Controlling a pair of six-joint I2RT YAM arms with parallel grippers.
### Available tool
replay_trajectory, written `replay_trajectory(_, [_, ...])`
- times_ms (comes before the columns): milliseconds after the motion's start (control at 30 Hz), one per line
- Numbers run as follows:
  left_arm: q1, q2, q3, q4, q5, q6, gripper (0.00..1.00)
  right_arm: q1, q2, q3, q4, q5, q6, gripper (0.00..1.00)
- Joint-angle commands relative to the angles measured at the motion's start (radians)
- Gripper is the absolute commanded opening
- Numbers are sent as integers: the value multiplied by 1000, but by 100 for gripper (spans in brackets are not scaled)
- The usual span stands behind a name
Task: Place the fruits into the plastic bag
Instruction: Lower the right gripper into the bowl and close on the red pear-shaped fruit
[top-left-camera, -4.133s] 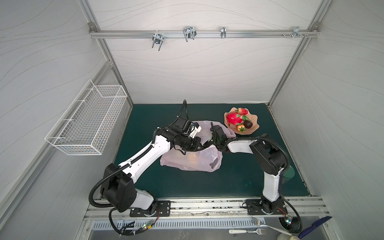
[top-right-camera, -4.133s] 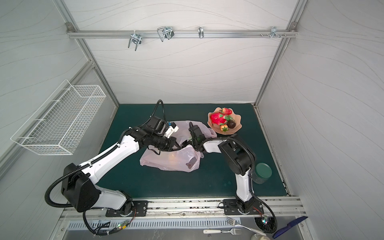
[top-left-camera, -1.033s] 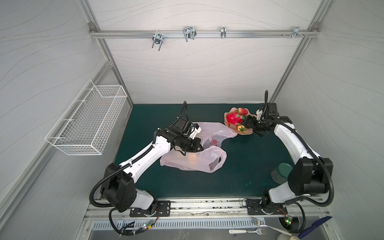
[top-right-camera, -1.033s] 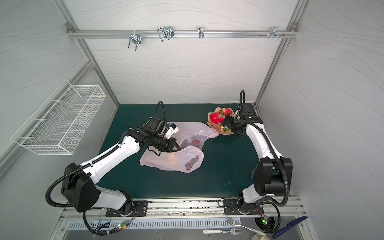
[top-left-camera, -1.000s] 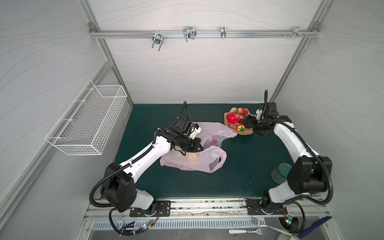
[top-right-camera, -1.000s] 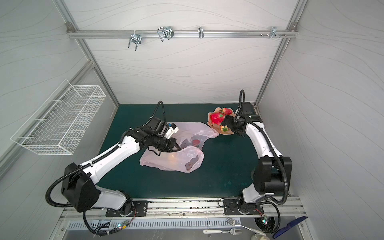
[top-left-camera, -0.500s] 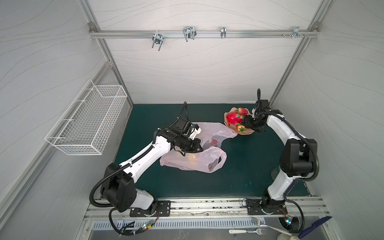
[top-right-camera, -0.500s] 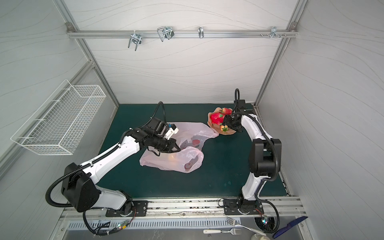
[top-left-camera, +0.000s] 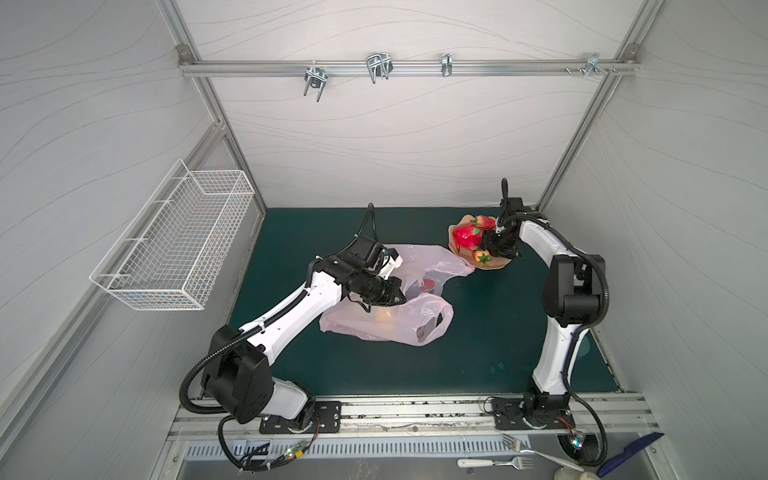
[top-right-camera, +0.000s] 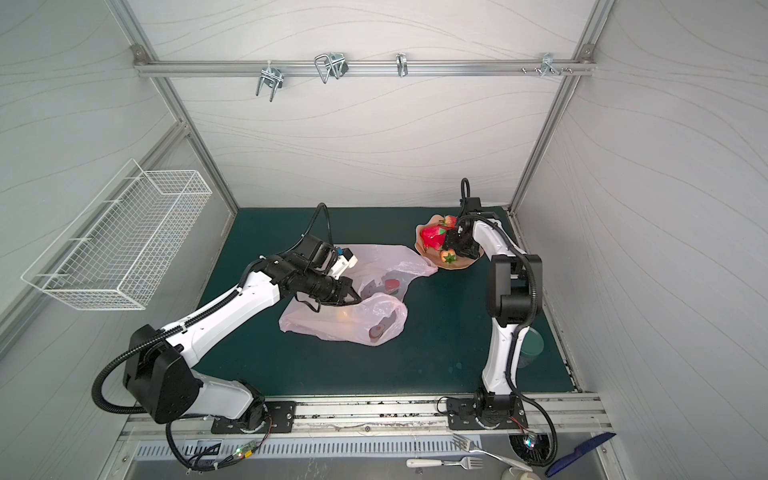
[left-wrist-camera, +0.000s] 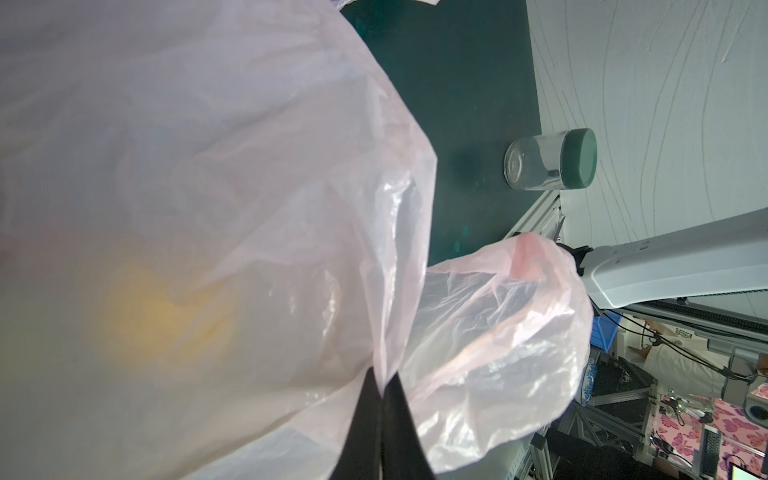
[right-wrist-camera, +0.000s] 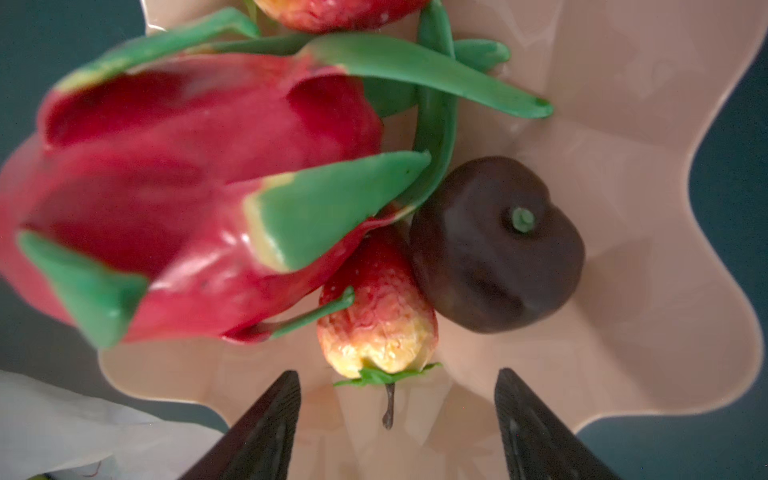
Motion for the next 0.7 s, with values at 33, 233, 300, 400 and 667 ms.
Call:
replay_trajectory(33, [-2, 10, 51, -16, -1, 14, 0, 11, 52, 32, -40, 26, -37, 75])
replay_trajectory(233, [-2, 8, 47, -15, 0, 5, 0, 21, 105, 70, -41, 22, -35, 75])
replay_trajectory(300, [-3, 6, 47, -14, 0, 5, 0, 29, 116, 80, -39, 23, -35, 75])
replay_trajectory(400, [-3, 5, 46, -14, -1, 4, 0, 34, 139, 98, -45, 25, -36, 74])
replay_trajectory(667, [-4, 1, 44, -14, -3, 2, 0, 38, 159, 106, -52, 23, -35, 69])
